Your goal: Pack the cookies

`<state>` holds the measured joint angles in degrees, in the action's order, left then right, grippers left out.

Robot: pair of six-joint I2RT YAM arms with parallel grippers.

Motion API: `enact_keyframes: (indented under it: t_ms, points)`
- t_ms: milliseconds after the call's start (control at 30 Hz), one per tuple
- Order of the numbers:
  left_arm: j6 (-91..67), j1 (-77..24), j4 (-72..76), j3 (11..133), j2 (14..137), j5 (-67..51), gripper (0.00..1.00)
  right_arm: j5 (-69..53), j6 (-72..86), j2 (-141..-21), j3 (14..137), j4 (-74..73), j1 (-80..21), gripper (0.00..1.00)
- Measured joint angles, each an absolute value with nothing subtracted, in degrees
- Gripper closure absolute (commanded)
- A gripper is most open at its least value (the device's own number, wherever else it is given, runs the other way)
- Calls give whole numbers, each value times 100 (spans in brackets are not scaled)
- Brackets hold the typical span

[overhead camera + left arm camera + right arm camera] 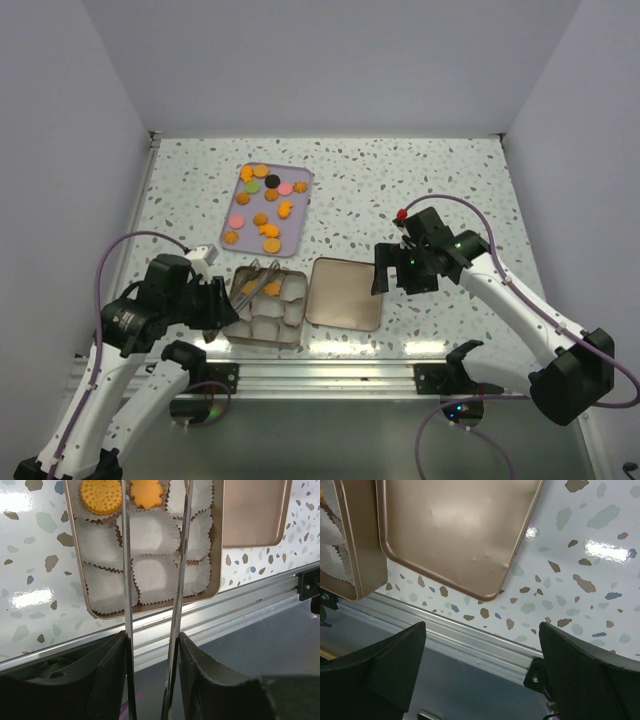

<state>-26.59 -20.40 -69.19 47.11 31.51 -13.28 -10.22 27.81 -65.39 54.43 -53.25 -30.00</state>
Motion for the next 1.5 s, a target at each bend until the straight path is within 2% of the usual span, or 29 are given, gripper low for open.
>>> enact_keyframes:
  t_ms: [500, 733, 1033, 1500]
  points:
    - [-2633, -2040, -6794, 5892, 4058, -1133, 52, -1007, 2779, -6641, 5524, -5319, -3011, 1]
    - [-2473, -2040, -6436, 5966, 4995, -985, 53, -974, 2735, -6637, 5572, -5339, -3011, 1]
    - [-2296, -2040, -6143, 6049, 6106, -246, 53, -825, 2659, -6567, 5655, -5435, -3011, 1]
    - [-2263, -2040, -5572, 6051, 6580, -255, 54, -650, 2534, -6523, 5743, -5518, -3011, 1]
